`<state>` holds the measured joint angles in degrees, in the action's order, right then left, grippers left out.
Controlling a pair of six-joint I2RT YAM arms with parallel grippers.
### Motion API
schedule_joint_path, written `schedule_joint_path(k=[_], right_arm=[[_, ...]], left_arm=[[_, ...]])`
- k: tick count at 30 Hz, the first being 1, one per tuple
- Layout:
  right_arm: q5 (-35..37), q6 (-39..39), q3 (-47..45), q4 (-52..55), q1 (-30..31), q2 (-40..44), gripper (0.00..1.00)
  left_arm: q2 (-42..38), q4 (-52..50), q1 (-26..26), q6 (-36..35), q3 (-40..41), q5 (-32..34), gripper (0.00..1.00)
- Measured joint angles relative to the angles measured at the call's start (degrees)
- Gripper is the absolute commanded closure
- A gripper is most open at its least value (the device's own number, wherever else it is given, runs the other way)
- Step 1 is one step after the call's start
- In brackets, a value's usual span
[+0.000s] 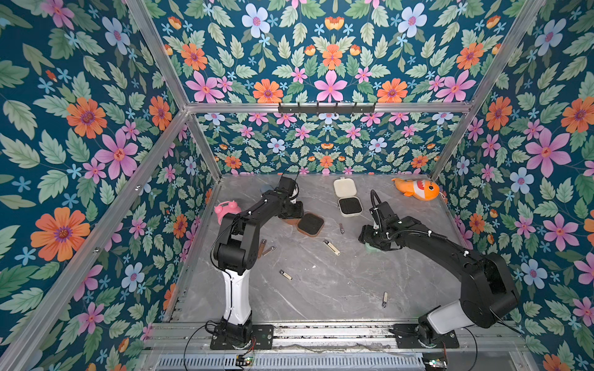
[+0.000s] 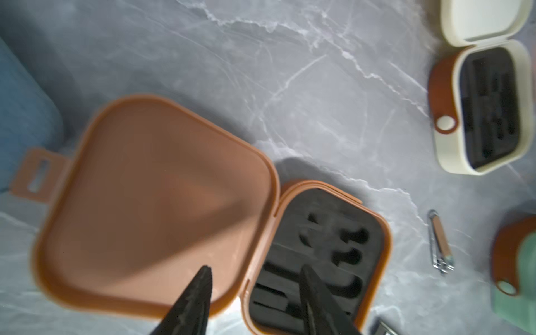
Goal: Organize nail clipper sets
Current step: Move the storage box to the center of the board.
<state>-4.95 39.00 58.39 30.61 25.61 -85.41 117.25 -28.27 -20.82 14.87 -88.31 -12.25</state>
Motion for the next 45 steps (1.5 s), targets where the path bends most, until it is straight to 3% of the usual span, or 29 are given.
schedule_joint_path(k=[12,32,36,45], right_arm=[[-3.1,-1.7,4.2,-1.2,2.0,-2.2,0.40],[-5.1,-2.1,4.1,-3.8,2.6,-4.6,0.40],[-5.1,-2.1,4.2,-3.8,2.9,-4.9,0.38],[-6.0,-3.1,4.9,-4.3,3.5,-3.7,0.36]], left_arm=[[1.3,-0.5,-5.9,-3.2,3.1,4.2,0.53],[-15.4,-1.6,-11.2,-1.7,25.2,8.2,0.49],[-17.4,-6.3,-12.0,-1.3,25.0,6.3,0.45],[-24.3,-10.6,-10.6,0.7,17.2,9.3,0.43]])
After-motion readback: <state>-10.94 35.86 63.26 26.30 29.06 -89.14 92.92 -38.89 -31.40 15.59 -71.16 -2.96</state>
